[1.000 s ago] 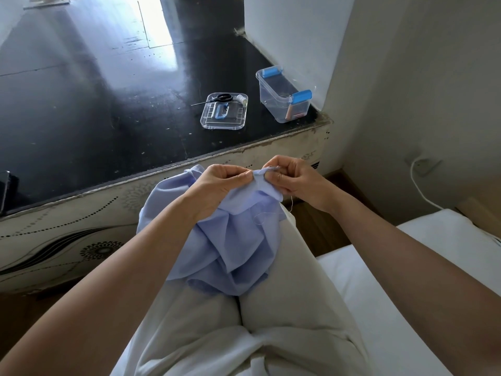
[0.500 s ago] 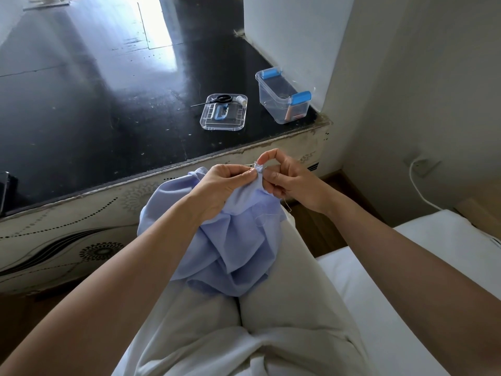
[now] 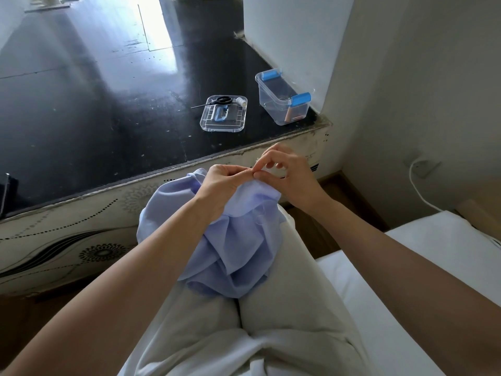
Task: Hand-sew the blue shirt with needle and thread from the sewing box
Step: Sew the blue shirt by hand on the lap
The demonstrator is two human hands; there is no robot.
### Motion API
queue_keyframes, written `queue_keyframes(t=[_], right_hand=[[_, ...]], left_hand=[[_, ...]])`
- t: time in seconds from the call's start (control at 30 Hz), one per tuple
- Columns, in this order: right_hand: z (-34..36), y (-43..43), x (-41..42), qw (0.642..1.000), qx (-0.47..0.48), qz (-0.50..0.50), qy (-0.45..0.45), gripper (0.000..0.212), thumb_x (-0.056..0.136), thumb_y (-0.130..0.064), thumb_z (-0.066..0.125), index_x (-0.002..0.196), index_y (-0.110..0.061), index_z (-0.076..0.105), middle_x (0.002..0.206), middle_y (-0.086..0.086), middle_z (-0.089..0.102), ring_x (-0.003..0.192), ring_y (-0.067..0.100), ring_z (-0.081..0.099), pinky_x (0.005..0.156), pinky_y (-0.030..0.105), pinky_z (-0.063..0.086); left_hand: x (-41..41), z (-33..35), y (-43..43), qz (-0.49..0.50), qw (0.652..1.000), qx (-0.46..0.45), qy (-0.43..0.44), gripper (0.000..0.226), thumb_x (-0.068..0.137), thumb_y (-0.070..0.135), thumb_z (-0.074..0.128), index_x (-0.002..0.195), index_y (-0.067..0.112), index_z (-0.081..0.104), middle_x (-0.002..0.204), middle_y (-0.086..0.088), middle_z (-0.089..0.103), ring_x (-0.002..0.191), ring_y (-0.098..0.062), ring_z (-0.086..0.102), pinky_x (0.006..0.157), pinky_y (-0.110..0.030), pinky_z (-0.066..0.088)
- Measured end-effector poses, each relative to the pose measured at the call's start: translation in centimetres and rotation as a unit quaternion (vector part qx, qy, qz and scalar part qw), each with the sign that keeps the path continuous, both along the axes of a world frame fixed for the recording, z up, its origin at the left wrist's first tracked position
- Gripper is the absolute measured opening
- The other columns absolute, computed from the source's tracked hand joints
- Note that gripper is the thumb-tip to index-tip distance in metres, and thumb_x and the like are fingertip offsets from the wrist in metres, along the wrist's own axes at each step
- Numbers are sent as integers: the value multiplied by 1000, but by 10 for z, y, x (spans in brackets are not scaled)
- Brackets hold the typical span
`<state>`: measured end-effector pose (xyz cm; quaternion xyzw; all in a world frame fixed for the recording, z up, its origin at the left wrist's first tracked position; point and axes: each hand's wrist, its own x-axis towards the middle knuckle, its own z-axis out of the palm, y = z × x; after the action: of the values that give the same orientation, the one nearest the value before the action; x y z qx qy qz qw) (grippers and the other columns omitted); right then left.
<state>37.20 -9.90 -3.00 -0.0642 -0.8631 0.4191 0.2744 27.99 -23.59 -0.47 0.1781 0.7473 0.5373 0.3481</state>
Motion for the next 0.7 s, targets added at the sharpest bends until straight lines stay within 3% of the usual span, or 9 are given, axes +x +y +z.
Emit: queue_keyframes(t=[0.1,0.17,0.23,0.33,0.4,0.5,0.6,0.7], right_hand=[[-2,-3,0,996,87,-21,24,16,89,-30,66,90,-15,71,97,7,60,92,13,54,81,35,51],[2,-7,1,991,126,-17,26,7,89,-12,67,94,-15,71,105,0,54,103,19,51,89,36,43],[2,-12,3,995,92,-18,36,14,92,-6,62,100,-14,69,109,-2,55,108,16,50,95,37,41],[8,-18,7,987,-152,-31,29,19,100,-6,46,101,-20,60,102,10,66,97,25,64,90,47,52],[12,-12,10,965,-251,-16,74,19,103,0,36,101,-12,51,82,5,67,77,19,67,77,38,57],[21,1,15,929,-356,-75,68,11,105,-10,38,98,-13,46,62,-6,50,54,6,48,55,21,48],[7,22,15,906,-347,-239,36,7,102,-20,45,100,-15,50,73,-4,47,60,5,42,54,19,38],[1,26,13,935,-248,-251,-39,14,97,-25,53,104,-13,57,83,-2,56,73,10,53,64,21,45]], left_hand=[[2,0,-1,-8,1000,-13,12,11,91,23,67,88,13,72,85,-12,69,79,-19,62,78,-34,54],[4,-1,-1,0,999,-36,38,17,87,30,71,84,14,75,78,-13,70,71,-17,61,68,-30,52],[5,-2,1,20,998,-39,52,18,87,31,70,84,14,75,73,-7,66,66,-14,58,61,-24,49],[3,-2,5,58,995,-30,76,17,90,28,67,79,18,73,73,-3,64,65,-12,55,58,-20,46],[0,-3,5,93,992,-28,85,20,92,25,65,72,24,69,72,-2,63,67,-13,54,59,-22,45],[-4,-6,3,127,989,-12,77,19,92,25,65,73,29,68,71,2,64,69,-14,56,58,-21,46],[-4,-5,2,151,986,6,63,16,92,27,65,76,29,69,75,3,65,73,-14,58,62,-24,50],[-3,-5,3,161,985,17,54,15,91,27,67,76,30,69,77,2,67,75,-15,60,63,-25,51]])
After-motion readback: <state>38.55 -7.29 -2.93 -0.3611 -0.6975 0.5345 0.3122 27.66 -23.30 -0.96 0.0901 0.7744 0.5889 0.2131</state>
